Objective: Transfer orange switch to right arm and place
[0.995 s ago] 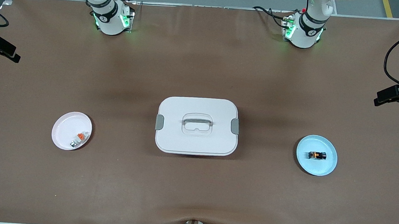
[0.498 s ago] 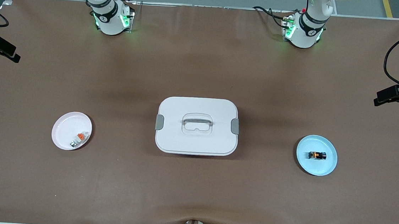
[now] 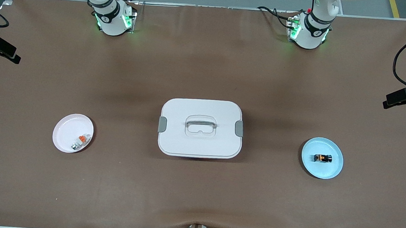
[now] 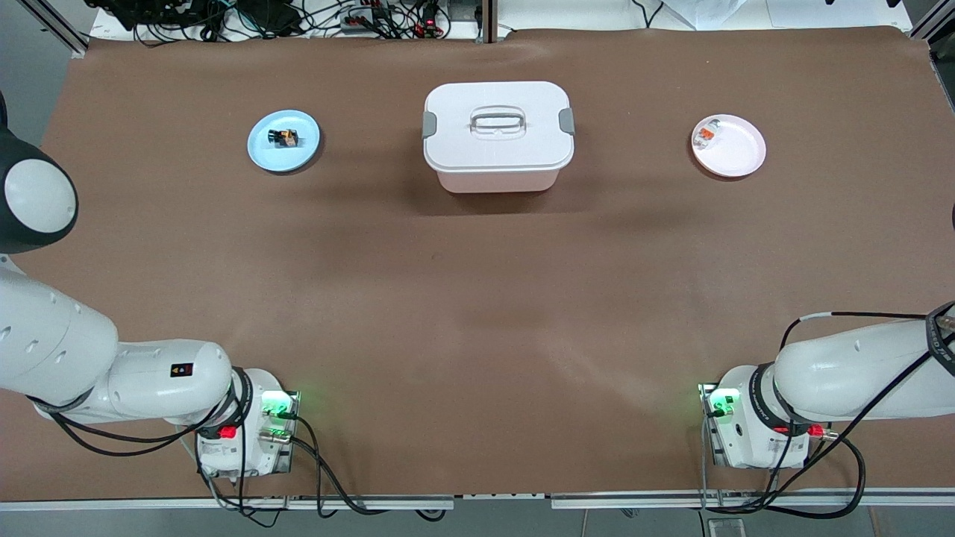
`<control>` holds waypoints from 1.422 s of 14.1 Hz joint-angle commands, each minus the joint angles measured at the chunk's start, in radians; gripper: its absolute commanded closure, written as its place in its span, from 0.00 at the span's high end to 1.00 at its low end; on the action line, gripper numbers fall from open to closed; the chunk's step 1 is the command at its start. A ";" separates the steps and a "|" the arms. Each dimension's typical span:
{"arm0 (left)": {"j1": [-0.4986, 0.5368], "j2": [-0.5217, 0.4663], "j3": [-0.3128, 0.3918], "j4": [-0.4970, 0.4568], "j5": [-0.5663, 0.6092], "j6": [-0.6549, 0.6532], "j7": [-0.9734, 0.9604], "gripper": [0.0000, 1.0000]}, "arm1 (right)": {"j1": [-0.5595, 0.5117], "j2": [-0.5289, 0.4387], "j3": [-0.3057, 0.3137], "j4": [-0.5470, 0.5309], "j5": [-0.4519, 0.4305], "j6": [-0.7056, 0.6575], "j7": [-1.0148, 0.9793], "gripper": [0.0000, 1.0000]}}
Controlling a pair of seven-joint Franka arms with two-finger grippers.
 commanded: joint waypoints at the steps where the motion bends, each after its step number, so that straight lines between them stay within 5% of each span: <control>1: 0.024 0.012 -0.001 -0.001 0.003 -0.027 0.007 1.00 | 0.000 -0.011 0.000 0.002 -0.011 0.001 -0.009 1.00; 20: -0.044 0.389 -0.027 -0.114 0.020 0.517 0.015 1.00 | 0.000 -0.011 -0.001 0.002 -0.013 -0.001 -0.010 1.00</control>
